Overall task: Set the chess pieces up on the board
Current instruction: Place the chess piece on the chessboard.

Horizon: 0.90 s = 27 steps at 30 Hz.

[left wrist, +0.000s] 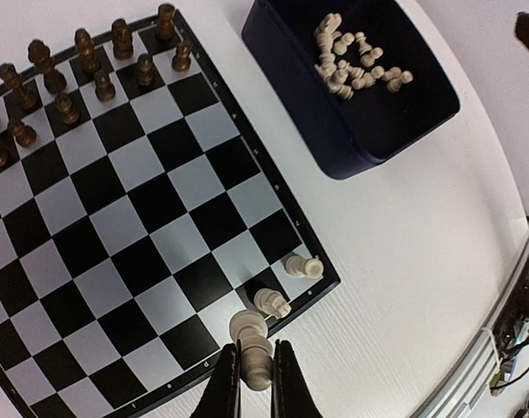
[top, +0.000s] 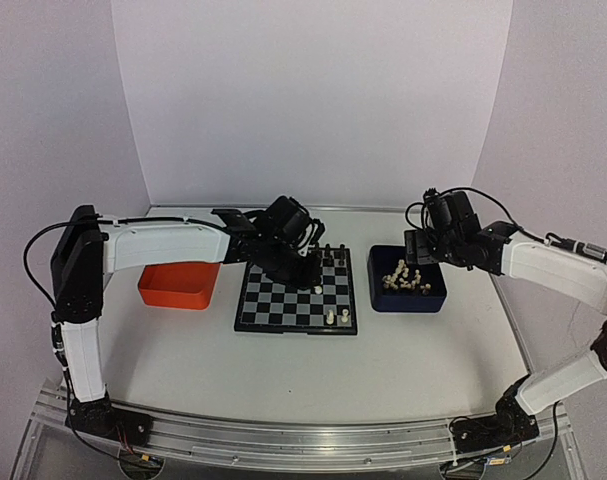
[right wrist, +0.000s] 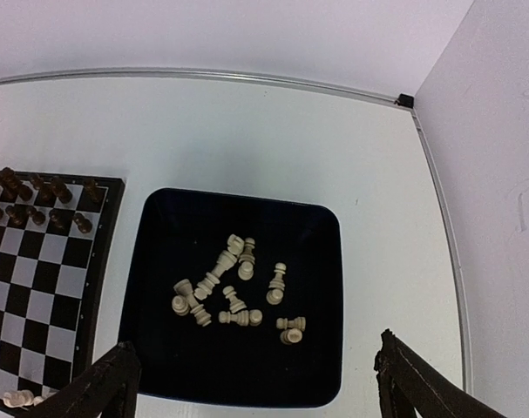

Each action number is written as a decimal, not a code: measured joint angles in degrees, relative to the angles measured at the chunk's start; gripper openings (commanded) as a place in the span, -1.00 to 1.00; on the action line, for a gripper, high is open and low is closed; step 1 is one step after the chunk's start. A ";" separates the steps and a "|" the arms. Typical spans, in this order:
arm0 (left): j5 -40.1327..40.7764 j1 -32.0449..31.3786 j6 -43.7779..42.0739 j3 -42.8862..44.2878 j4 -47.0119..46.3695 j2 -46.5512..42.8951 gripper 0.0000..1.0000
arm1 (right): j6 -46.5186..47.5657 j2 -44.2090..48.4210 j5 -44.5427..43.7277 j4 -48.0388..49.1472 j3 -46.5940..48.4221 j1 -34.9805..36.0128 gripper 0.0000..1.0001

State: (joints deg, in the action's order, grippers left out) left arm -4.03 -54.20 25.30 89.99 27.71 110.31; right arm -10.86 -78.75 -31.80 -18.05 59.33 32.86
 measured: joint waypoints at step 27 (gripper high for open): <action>6.27 -4.35 5.25 8.10 10.27 11.58 -1.00 | 0.14 0.45 -1.34 -3.08 -1.93 -1.36 0.80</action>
State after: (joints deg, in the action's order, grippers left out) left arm 2.25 -58.55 30.55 98.09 37.98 121.89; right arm -10.72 -78.30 -33.14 -21.12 57.40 31.51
